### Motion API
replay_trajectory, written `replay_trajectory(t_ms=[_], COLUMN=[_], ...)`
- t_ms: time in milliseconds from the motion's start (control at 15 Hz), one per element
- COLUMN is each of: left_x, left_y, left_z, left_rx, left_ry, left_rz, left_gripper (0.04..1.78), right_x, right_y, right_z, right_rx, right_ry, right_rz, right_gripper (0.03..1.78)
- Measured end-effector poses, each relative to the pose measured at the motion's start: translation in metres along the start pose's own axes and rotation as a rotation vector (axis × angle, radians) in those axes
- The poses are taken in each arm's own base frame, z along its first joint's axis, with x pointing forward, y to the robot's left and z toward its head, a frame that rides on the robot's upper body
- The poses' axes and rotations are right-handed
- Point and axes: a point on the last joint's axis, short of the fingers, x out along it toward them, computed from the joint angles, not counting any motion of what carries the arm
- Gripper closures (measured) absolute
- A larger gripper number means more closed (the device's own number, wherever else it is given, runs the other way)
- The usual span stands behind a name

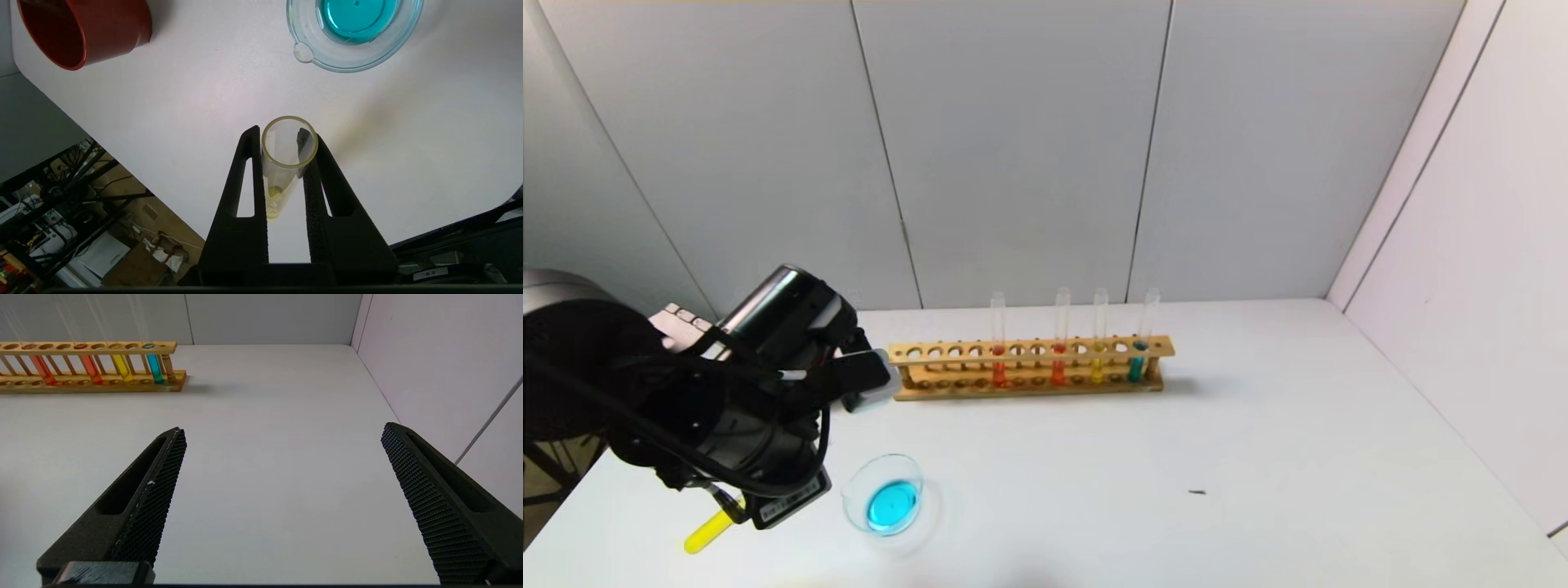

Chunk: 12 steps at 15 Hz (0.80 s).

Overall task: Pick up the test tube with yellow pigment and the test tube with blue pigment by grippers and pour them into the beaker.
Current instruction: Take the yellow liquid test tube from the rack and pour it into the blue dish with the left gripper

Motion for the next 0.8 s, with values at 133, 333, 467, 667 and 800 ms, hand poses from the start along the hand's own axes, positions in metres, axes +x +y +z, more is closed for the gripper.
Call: replay_trajectory(t_ms=[133, 333, 467, 667, 800], left_x=[0.013, 0.031, 0.040, 0.053, 0.058], left_y=[-0.005, -0.009, -0.011, -0.013, -0.014], left_z=[0.007, 0.018, 0.026, 0.037, 0.039], left_rx=[0.027, 0.056, 0.074, 0.106, 0.133], left_ry=[0.036, 0.079, 0.092, 0.129, 0.183], left_rz=[-0.019, -0.044, -0.054, -0.071, -0.088], left_gripper=[1.51, 1.51, 1.51, 1.51, 1.51], right_x=[0.000, 0.000, 0.000, 0.000, 0.000], right_y=[0.000, 0.000, 0.000, 0.000, 0.000], right_z=[0.000, 0.000, 0.000, 0.000, 0.000], right_rx=[0.000, 0.000, 0.000, 0.000, 0.000], right_ry=[0.000, 0.000, 0.000, 0.000, 0.000], right_rz=[0.000, 0.000, 0.000, 0.000, 0.000], right_gripper=[0.07, 0.07, 0.07, 0.07, 0.07])
